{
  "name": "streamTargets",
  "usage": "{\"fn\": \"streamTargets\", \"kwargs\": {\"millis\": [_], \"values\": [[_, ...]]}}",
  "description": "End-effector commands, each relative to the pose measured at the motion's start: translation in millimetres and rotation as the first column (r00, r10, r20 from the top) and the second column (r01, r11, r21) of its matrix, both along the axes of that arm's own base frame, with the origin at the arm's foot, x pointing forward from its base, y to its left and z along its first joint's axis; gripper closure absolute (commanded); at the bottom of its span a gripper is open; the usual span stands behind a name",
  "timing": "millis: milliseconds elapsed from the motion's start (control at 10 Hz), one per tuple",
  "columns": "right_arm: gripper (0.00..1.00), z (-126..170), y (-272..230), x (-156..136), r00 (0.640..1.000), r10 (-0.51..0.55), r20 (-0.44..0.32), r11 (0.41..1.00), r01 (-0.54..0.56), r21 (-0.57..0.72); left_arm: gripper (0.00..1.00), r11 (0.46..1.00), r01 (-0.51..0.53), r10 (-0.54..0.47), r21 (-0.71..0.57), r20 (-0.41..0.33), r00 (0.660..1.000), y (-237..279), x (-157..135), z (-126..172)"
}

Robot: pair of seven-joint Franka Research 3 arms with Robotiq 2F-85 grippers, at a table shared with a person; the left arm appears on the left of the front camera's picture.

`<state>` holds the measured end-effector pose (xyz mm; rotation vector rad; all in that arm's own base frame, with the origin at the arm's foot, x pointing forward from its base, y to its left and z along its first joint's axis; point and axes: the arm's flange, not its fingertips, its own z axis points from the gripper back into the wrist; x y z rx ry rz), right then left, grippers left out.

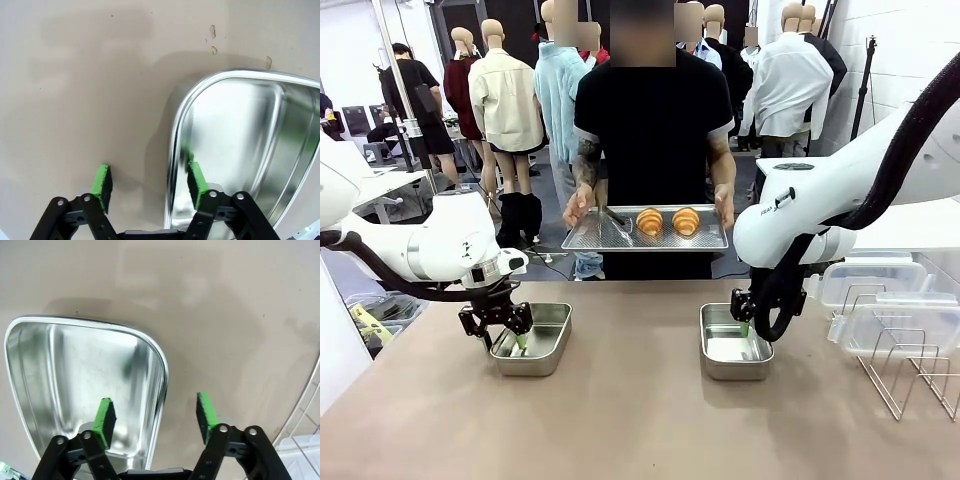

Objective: Place the bread in airtight containers.
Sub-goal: Lift both Airtight Container.

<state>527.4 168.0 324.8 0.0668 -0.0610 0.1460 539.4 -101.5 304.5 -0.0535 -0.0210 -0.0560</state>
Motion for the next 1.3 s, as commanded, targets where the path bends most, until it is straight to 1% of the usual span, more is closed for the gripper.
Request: {"fn": "streamTargets", "kwargs": {"millis": [0, 100, 800, 900, 1000, 1100, 1200], "values": [[0.85, -1, 3, 1, 1.0, -0.021, 0.015, 1.0, 0.021, -0.017, 0.87, 1.0, -0.002, 0.003, 0.017, -0.015, 1.0, -3, 3, 4], [1.0, -2, 3, 1, 1.0, -0.023, 0.015, 1.0, 0.023, -0.014, 1.0, 1.0, -0.009, 0.009, 0.018, -0.014, 1.0, -2, 3, 4], [1.0, -1, 3, 4, 0.999, -0.047, 0.014, 0.999, 0.047, -0.015, 1.0, 1.0, 0.012, -0.012, 0.017, -0.003, 1.0, -13, -6, 17], [1.0, 0, 4, 5, 0.998, -0.066, 0.0, 0.998, 0.066, -0.012, 1.0, 1.0, 0.001, -0.001, 0.006, -0.003, 1.0, -13, -7, 18], [1.0, 7, 7, 13, 0.998, -0.048, -0.05, 0.997, 0.044, -0.066, 1.0, 1.0, -0.007, 0.007, -0.003, -0.003, 1.0, -13, -6, 19], [1.0, -1, -1, 0, 1.0, -0.031, -0.004, 1.0, 0.031, 0.001, 1.0, 1.0, 0.02, -0.02, 0.0, 0.0, 1.0, -12, -3, 11], [1.0, -1, -1, 0, 1.0, -0.031, -0.004, 1.0, 0.031, 0.001, 1.0, 1.0, 0.02, -0.02, 0.0, 0.0, 1.0, -12, -3, 11]]}}
